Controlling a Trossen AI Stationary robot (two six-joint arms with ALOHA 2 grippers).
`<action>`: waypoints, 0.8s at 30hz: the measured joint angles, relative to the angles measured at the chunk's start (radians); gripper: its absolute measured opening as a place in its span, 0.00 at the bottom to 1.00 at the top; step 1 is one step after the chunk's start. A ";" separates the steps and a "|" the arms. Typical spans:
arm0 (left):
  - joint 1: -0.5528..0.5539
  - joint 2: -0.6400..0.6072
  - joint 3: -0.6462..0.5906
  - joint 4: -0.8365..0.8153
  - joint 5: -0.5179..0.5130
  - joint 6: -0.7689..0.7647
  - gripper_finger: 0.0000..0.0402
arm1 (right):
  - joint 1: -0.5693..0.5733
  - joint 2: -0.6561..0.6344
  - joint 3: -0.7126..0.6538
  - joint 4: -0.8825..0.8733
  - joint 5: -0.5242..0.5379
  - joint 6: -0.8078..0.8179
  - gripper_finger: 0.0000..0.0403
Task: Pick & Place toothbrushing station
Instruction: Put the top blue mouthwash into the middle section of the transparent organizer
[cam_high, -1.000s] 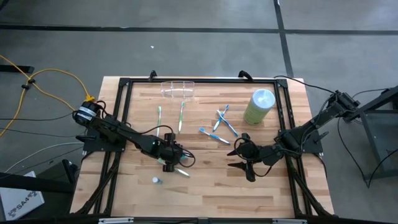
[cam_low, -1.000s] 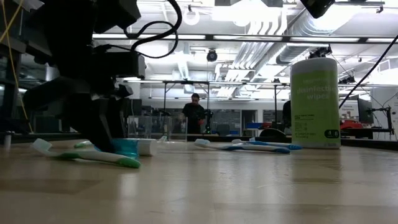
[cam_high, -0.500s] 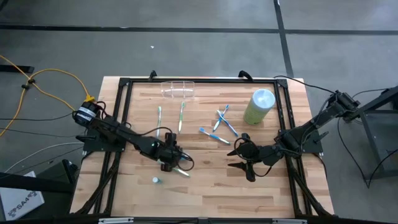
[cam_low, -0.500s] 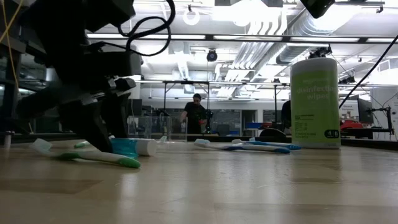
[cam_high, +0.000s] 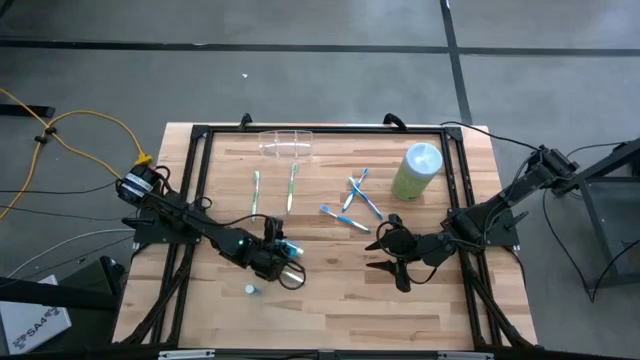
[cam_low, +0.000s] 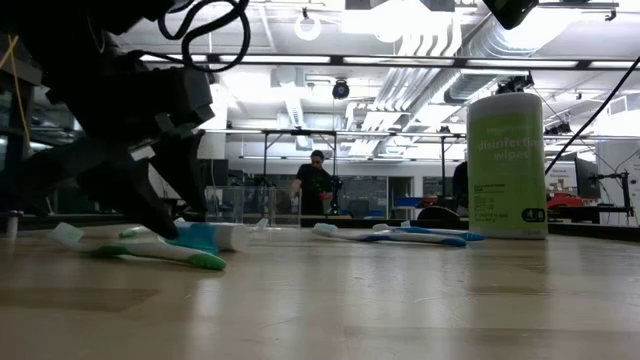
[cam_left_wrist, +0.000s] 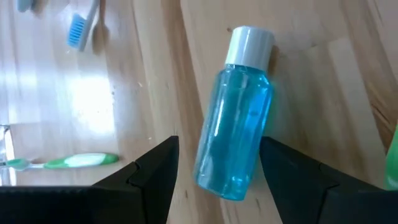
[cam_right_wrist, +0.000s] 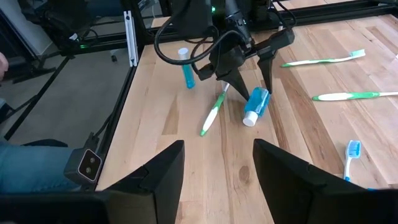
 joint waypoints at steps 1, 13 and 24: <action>0.003 0.006 0.000 -0.001 0.008 0.000 0.54 | 0.000 0.000 0.000 0.000 0.000 0.000 0.45; 0.014 0.064 0.003 0.015 -0.012 0.053 0.54 | 0.000 0.000 0.000 0.000 0.000 0.023 0.45; 0.016 0.066 0.002 0.012 -0.017 0.065 0.48 | 0.000 0.000 0.000 0.000 0.000 0.023 0.45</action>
